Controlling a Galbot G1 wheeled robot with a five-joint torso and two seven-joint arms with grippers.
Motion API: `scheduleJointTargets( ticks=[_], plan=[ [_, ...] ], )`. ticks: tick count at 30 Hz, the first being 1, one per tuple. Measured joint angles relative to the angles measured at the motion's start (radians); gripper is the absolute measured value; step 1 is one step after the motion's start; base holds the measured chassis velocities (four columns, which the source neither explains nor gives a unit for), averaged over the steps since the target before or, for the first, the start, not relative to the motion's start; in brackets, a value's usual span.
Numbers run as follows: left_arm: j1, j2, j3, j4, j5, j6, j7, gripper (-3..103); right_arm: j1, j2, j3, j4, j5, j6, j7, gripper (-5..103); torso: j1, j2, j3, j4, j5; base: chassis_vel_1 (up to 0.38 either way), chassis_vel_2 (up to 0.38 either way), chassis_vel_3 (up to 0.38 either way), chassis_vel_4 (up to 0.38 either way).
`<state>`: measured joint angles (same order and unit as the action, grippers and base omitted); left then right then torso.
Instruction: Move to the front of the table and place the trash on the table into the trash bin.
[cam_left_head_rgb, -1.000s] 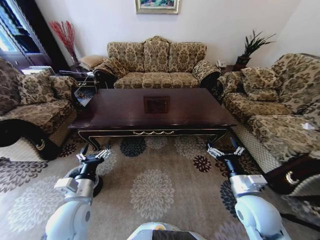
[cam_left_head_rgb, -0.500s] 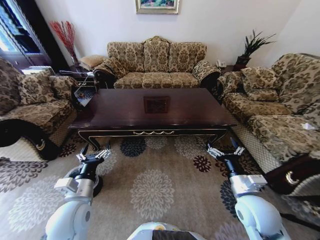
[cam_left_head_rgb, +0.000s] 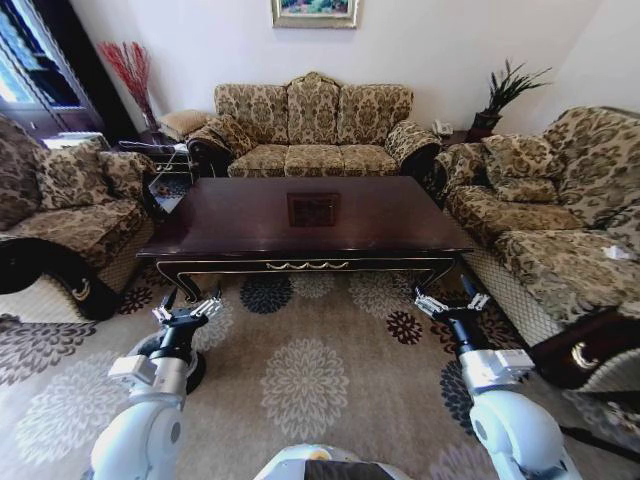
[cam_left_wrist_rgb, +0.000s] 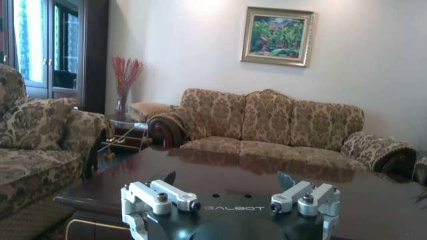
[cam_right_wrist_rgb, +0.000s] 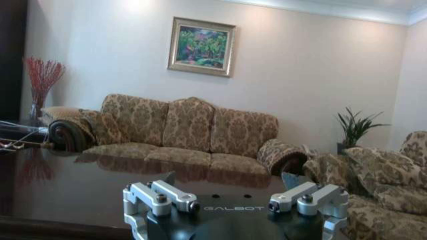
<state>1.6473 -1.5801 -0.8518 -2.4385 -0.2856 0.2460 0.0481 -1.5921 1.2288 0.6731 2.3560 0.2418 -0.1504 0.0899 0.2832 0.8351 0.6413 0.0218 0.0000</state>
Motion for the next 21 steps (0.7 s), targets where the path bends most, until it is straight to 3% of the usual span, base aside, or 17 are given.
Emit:
scheduleJointTargets(
  ticks=[21],
  plan=[
    [0.000,0.000,0.000,0.000,0.000,0.000,0.000,100,0.000,0.000,0.000,0.000,0.000,0.000,0.000,100,0.000,0.000,0.000,0.0000,0.0000,0.000,0.000,0.000,0.000]
  ],
)
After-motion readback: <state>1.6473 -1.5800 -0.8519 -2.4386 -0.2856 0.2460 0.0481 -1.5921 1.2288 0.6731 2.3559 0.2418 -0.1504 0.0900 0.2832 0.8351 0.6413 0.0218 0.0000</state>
